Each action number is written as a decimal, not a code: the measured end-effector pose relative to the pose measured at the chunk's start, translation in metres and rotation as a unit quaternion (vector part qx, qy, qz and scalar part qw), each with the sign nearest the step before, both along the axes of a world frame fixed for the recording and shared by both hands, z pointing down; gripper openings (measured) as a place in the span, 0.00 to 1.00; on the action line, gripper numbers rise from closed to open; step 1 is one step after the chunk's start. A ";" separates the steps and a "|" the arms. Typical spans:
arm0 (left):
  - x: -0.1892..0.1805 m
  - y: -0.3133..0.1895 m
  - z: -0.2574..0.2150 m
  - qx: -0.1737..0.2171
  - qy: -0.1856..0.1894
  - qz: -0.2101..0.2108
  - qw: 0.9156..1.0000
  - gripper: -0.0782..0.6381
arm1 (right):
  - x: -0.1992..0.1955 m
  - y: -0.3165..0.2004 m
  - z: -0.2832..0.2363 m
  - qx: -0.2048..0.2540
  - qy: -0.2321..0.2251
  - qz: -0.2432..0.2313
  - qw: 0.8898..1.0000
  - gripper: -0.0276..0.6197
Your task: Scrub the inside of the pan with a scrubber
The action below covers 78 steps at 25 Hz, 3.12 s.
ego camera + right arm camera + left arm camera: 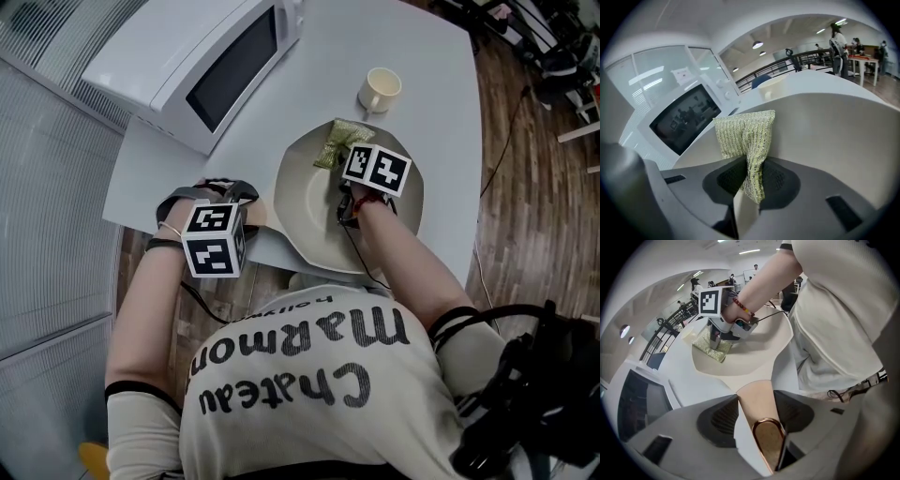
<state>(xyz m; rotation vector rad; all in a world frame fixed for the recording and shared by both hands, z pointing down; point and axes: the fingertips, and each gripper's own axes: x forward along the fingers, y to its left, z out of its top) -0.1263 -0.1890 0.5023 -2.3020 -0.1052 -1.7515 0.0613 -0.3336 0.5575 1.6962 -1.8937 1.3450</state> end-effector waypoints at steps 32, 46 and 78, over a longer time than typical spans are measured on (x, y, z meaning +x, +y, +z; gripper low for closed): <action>0.000 0.005 -0.002 -0.013 0.026 -0.064 0.998 0.44 | -0.028 0.052 -0.054 -0.029 -0.329 -0.019 0.944 0.14; 0.004 0.010 -0.005 -0.026 0.038 -0.071 0.996 0.43 | -0.128 0.098 -0.026 -0.044 -0.061 -0.349 0.934 0.14; -0.002 0.004 0.002 -0.017 0.036 -0.076 0.996 0.43 | -0.018 0.055 0.020 -0.119 0.335 -0.366 0.860 0.12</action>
